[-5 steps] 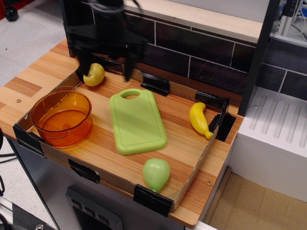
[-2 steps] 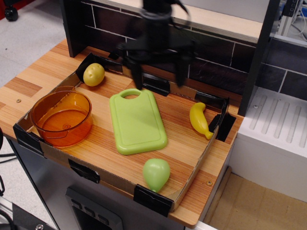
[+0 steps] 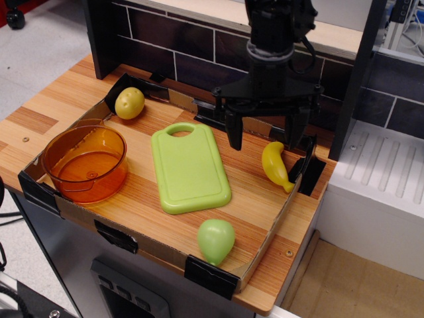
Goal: Put banana in pot
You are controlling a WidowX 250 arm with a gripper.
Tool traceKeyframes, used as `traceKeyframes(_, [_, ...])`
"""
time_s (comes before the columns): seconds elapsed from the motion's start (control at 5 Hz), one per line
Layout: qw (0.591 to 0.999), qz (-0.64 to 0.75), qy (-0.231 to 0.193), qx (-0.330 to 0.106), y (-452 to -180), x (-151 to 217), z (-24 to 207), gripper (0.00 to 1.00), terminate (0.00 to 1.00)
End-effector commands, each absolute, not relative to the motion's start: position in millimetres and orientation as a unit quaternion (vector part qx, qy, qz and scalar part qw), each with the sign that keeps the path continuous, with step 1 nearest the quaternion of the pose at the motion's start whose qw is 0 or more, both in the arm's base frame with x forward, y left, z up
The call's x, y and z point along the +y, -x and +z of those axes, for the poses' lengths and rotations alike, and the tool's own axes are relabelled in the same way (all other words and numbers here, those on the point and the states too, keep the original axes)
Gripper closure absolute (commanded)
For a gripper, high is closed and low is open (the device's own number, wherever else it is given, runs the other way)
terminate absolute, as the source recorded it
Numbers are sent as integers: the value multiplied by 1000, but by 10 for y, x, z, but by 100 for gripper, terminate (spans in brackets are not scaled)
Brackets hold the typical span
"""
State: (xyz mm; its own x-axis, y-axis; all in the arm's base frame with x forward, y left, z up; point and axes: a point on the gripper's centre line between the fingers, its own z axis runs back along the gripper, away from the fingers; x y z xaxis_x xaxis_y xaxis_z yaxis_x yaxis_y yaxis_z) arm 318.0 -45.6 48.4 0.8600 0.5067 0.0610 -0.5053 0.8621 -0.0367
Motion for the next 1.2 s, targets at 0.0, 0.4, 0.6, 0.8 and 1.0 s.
traceKeyframes(0.0, [961,270,7,-66,-3324,-501,492,0,0])
traceKeyframes(0.4, [958,284,-12,-44,-3399,-551,245,0,0])
traceKeyframes(0.6, [959,281,-20,-44,-3414,-593,149,0,0])
traceKeyframes(0.8, [960,274,-20,-46,-3402,-619,113,100,0])
traceKeyframes(1.0, [962,267,-18,-50,-3369,-626,132,100,0])
